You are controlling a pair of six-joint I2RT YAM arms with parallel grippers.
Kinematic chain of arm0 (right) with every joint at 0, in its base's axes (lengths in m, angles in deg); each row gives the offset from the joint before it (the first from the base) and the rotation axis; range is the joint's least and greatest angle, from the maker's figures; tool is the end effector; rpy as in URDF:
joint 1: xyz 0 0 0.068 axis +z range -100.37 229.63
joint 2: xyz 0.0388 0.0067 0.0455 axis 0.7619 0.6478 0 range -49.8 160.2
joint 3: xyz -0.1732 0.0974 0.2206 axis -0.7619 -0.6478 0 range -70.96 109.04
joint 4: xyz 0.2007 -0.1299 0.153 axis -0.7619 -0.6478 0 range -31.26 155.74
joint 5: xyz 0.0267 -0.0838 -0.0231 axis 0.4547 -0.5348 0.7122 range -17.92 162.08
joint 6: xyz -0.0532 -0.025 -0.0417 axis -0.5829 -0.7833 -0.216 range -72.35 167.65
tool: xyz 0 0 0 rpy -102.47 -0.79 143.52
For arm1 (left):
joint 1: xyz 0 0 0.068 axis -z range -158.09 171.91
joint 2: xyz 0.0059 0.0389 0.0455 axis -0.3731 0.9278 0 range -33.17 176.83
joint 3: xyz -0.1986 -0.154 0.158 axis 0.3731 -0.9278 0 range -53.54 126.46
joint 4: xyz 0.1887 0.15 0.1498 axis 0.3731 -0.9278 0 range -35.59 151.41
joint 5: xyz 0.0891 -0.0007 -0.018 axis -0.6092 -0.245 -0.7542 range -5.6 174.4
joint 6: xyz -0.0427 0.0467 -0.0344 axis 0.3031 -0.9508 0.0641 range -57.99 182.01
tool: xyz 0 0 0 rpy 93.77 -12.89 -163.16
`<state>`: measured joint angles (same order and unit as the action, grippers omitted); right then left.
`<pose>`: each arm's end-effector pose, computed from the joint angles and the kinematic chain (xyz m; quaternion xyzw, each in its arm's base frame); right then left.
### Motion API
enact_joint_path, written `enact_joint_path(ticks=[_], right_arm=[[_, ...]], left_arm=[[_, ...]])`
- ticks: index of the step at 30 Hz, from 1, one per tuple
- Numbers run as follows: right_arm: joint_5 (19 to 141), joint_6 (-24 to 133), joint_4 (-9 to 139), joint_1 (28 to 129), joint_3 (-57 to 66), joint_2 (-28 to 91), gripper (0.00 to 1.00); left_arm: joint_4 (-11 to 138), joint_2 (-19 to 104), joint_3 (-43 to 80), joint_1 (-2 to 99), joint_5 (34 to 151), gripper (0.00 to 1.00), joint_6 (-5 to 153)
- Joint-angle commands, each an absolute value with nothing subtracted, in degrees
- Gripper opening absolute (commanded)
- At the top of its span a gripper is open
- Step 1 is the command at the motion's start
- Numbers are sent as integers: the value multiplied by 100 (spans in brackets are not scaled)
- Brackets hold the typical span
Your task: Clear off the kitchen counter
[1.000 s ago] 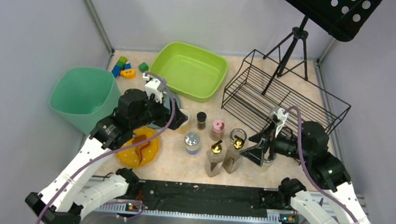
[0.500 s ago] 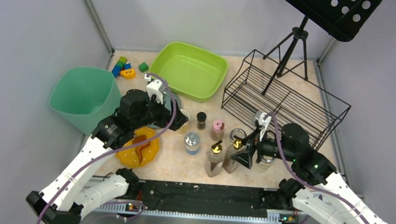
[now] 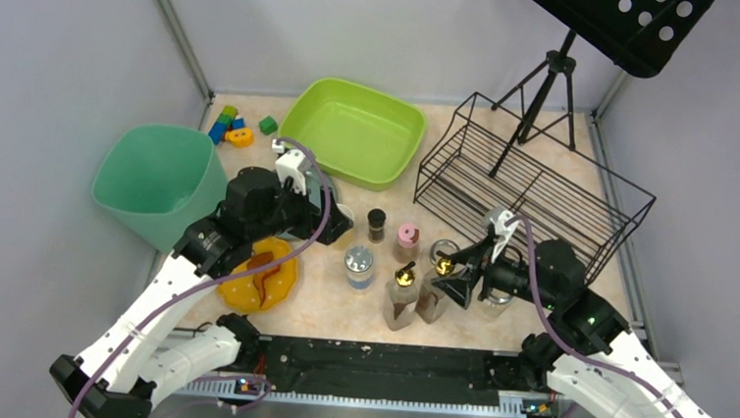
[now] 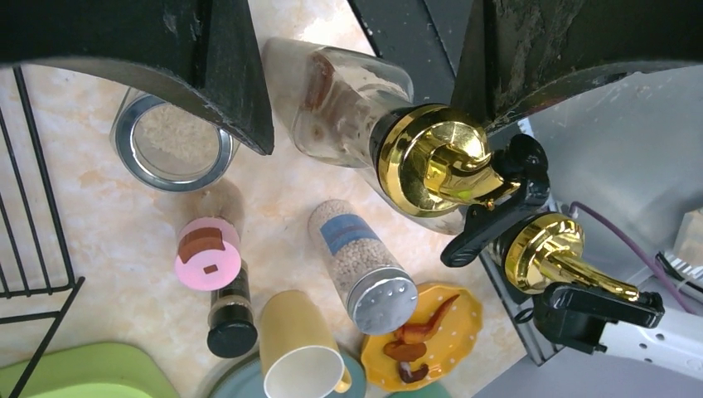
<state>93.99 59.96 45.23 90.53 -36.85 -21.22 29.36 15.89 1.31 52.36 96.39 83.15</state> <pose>0.1012 0.1169 0.3039 -0.3044 0.7261 0.4025 0.4670 0.1753 -0.1175 0.3600 0.1235 0.8374 -0.3083 0.4341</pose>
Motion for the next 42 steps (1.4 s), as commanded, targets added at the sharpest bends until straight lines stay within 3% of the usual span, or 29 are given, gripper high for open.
enact_joint_path(ticks=[1, 31, 42], right_arm=[[9151, 6148, 4988, 9132, -3676, -2158, 74], [8117, 6250, 5665, 10160, -4026, -1954, 61], [7799, 6281, 5646, 10167, -4158, -2177, 39]], left_arm=[[3254, 1652, 144, 5238, 9721, 99, 8363], [3246, 1759, 130, 5238, 9780, 99, 8380], [3270, 1811, 104, 5236, 9784, 99, 8398]])
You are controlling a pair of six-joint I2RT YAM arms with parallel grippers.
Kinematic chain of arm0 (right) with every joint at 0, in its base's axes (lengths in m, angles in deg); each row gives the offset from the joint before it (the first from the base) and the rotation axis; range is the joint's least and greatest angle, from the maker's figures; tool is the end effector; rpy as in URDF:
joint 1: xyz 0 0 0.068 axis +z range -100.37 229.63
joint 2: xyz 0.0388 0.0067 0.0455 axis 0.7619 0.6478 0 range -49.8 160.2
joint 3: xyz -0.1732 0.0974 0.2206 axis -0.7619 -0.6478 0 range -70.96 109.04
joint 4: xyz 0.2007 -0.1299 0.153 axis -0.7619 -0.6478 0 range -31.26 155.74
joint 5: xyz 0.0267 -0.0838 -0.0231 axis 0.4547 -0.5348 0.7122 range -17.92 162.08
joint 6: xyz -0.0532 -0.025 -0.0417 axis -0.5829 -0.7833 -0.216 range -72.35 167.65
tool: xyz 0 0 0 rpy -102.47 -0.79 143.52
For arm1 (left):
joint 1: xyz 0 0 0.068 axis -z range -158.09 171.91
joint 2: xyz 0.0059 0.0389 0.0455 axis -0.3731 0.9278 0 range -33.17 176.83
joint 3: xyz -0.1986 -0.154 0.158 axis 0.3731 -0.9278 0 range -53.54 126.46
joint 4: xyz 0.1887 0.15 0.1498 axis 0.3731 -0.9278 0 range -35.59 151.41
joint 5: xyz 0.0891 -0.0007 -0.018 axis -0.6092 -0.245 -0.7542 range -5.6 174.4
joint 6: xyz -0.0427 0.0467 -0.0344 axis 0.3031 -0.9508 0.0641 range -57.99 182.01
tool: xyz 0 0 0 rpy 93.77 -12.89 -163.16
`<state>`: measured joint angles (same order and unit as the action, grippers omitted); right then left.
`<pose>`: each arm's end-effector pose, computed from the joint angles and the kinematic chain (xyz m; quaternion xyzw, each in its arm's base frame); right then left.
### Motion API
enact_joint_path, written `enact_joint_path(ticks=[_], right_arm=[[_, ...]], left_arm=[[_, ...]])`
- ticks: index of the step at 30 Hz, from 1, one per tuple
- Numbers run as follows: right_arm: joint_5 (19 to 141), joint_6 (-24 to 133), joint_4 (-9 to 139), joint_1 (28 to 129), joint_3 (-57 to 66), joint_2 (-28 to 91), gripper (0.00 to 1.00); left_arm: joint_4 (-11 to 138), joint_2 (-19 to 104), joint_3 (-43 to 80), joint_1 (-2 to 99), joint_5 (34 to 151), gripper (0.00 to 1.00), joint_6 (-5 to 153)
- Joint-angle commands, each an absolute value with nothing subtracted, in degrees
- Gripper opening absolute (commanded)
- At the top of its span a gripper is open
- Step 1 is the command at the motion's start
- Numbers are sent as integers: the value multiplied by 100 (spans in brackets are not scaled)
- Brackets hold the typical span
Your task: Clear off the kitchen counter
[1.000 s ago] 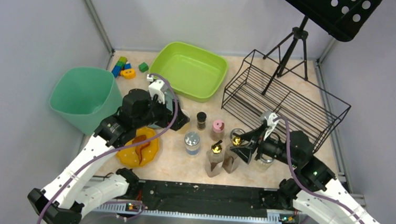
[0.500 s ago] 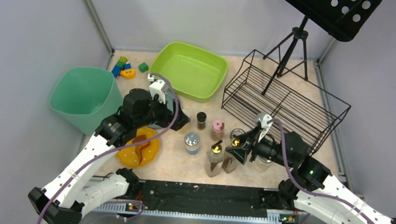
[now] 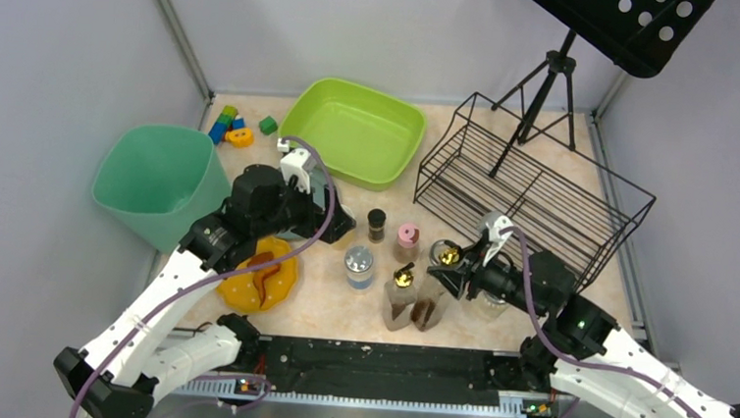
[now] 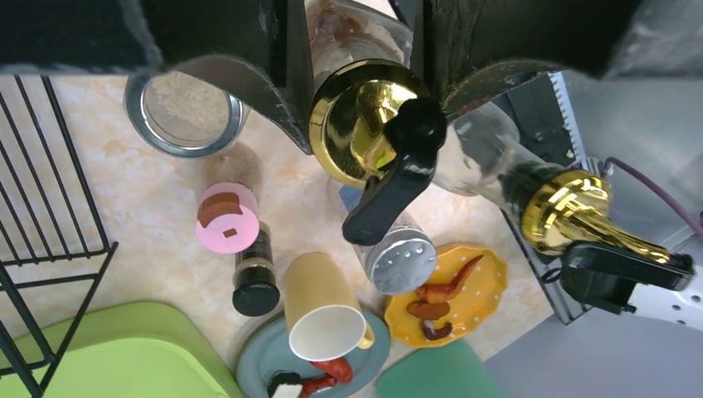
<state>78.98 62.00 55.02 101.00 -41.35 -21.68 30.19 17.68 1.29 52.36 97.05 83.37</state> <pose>0.0969 0.1324 0.2952 -0.2783 0.7087 0.3894 0.5184 0.1822 -0.1223 0.3555 0.1244 0.8414 -0.3107 0.4244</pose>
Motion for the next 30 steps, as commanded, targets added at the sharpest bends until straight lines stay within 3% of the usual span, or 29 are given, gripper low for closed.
enact_joint_path(ticks=[1, 8, 13, 30], right_arm=[[7785, 6285, 5651, 10167, -4167, -2183, 37], [7718, 6256, 5605, 10167, -4116, -2215, 22], [7546, 6155, 5370, 10168, -3896, -2225, 0], [7491, 6329, 3753, 10170, -1772, -1662, 0]], left_arm=[[3263, 1808, 104, 5240, 9778, 99, 8398], [3267, 1827, 108, 5240, 9751, 99, 8398], [3267, 1868, 113, 5240, 9765, 99, 8401], [3249, 1862, 105, 5239, 9776, 99, 8407]])
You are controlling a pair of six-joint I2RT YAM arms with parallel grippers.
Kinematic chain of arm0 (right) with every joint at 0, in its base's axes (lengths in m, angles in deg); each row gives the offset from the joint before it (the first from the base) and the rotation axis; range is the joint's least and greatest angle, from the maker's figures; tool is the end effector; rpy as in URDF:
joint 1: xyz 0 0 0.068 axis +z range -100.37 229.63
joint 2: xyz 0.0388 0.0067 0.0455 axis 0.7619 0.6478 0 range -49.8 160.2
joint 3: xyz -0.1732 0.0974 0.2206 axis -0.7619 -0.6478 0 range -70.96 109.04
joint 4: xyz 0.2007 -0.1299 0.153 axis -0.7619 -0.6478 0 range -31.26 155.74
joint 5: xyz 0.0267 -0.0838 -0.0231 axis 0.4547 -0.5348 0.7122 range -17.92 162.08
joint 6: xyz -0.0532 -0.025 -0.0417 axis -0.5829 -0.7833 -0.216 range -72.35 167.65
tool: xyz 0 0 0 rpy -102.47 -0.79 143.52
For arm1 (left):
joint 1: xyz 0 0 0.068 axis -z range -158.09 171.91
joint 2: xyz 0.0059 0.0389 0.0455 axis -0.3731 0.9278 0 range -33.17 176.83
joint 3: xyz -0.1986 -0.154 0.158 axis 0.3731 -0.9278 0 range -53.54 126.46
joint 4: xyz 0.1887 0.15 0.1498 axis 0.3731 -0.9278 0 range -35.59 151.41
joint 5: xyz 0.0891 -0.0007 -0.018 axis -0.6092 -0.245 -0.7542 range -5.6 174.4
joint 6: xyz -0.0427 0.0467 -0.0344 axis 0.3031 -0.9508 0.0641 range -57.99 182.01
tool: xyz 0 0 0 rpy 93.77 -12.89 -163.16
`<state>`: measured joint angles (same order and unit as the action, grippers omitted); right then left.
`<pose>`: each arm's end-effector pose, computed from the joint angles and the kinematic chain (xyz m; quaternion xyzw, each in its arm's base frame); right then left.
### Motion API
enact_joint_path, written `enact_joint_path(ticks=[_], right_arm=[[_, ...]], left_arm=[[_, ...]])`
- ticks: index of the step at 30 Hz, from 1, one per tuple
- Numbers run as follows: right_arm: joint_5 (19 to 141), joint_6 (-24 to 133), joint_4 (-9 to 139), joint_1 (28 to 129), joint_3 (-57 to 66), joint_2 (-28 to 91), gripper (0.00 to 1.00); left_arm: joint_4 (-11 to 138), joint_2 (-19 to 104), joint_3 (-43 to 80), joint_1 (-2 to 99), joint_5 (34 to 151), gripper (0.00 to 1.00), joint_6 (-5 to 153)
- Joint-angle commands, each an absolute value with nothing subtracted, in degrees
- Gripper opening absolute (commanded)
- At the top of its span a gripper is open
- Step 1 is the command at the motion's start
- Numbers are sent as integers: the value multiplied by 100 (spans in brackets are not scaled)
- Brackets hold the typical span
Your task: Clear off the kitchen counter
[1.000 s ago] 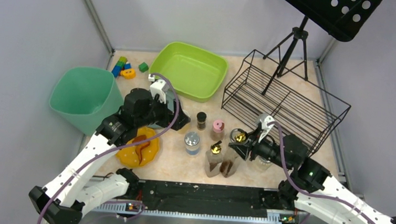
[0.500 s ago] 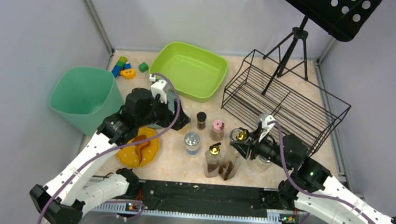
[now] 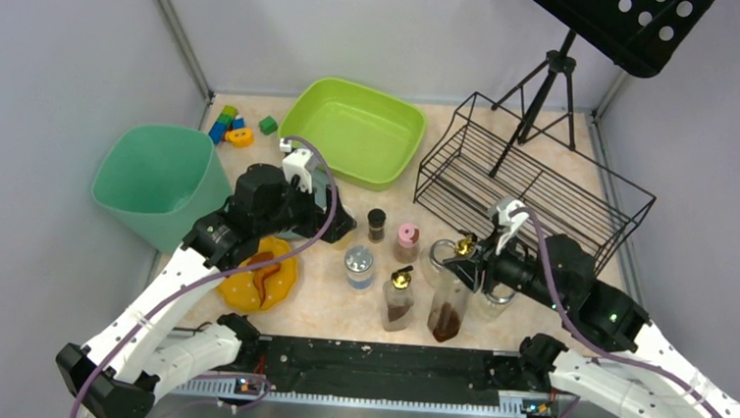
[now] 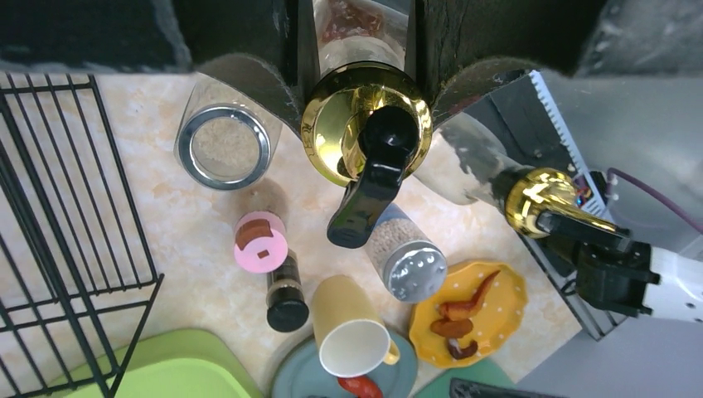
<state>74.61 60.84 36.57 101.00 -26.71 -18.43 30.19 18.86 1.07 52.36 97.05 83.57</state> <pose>0.0919 0.1189 0.3448 -0.2741 0.7517 0.3352 0.4975 0.1865 -0.1248 0.3499 0.1223 0.8479 -0.3075 0.4142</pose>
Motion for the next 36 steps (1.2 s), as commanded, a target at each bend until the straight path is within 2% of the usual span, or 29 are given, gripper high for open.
enact_joint_path(ticks=[1, 6, 13, 19, 24, 36], right_arm=[[7494, 6371, 3626, 10169, -1570, -1553, 0], [6754, 6598, 2836, 10171, -229, -916, 0], [5563, 6270, 2454, 10168, 996, -237, 0], [4202, 5735, 3086, 10166, 1531, 188, 0], [3714, 5117, 3896, 10158, 1999, 793, 0], [4169, 4487, 4558, 8812, 3813, 2414, 0]], left_arm=[[3245, 1862, 104, 5240, 9780, 99, 8407], [3241, 1854, 104, 5240, 9800, 99, 8407], [3280, 1907, 104, 5238, 9858, 99, 8415], [3342, 1987, 104, 5236, 9978, 99, 8449], [3337, 2006, 123, 5240, 10037, 99, 8433], [3381, 1860, 25, 5241, 10105, 99, 8442]])
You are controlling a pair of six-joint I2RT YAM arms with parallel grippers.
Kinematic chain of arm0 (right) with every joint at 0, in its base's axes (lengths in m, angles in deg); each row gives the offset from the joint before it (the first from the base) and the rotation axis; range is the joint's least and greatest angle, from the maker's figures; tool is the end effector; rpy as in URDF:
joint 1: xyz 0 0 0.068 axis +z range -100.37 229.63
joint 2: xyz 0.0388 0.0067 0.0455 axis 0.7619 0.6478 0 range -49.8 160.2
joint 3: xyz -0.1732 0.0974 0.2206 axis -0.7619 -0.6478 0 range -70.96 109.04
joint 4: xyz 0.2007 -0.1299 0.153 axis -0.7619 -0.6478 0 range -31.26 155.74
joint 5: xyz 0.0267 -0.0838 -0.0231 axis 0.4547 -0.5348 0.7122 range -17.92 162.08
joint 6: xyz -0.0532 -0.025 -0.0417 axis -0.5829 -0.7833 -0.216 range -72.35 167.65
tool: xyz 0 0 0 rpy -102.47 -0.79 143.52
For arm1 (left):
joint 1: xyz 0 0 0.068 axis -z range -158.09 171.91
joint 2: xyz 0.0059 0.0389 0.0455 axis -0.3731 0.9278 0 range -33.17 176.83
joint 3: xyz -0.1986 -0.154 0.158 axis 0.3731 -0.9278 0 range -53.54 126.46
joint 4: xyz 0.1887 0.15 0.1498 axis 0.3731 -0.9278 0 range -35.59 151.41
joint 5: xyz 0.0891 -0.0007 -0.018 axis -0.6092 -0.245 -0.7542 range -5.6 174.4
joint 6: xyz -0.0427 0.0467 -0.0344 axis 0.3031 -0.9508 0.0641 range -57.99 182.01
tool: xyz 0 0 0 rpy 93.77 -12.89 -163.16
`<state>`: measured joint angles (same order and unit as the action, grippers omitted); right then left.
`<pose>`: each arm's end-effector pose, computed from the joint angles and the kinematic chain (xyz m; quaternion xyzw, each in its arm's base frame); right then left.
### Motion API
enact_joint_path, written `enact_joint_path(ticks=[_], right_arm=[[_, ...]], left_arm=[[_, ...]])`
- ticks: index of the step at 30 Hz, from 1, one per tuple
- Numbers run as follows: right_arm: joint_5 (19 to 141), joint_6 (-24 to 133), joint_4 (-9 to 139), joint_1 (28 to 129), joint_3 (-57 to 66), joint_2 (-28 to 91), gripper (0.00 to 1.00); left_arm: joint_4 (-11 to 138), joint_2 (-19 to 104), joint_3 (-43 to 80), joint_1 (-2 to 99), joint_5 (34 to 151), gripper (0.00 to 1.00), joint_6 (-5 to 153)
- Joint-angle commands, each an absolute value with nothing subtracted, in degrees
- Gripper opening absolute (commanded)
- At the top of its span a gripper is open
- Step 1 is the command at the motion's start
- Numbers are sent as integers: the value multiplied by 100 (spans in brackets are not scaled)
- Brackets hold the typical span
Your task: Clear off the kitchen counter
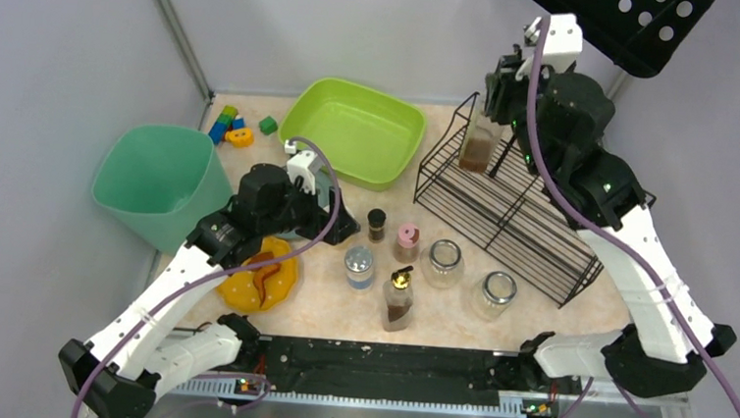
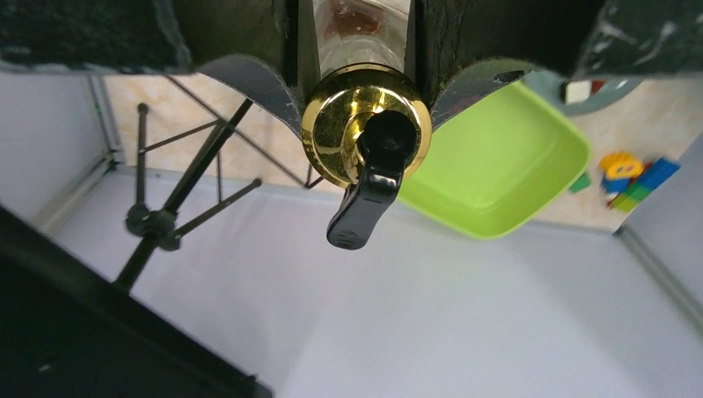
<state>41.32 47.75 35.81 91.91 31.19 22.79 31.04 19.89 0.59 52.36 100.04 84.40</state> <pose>0.2152 0.1542 0.5731 -0.0717 0.7054 0.0702 0.7016 0.1888 -0.1297 0.3451 0.1287 0.8480 -0.3279 0.3960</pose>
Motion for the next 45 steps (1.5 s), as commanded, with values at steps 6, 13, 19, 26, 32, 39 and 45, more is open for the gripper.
enact_joint_path(ticks=[6, 13, 19, 26, 32, 39, 45], right_arm=[[4372, 4468, 4933, 8131, 4265, 3027, 0], [4645, 4518, 5530, 7470, 4290, 3440, 0], [4889, 4671, 5705, 7242, 4175, 3740, 0], [4978, 5000, 5944, 7068, 3640, 3787, 0], [4923, 5388, 6080, 7013, 3178, 3843, 0], [4565, 5620, 6535, 7015, 2535, 3827, 0], [4471, 5751, 6842, 7011, 2296, 3990, 0]], left_arm=[[3434, 1861, -44, 5240, 10192, 99, 8477], [3511, 1860, -124, 5235, 10267, 99, 8525], [3530, 1854, -150, 5240, 10267, 99, 8540], [3548, 1882, -146, 5237, 10333, 99, 8556], [3549, 1927, -146, 5240, 10343, 99, 8574], [3549, 1955, -151, 5238, 10347, 99, 8574], [3548, 2008, -151, 5236, 10351, 99, 8583]])
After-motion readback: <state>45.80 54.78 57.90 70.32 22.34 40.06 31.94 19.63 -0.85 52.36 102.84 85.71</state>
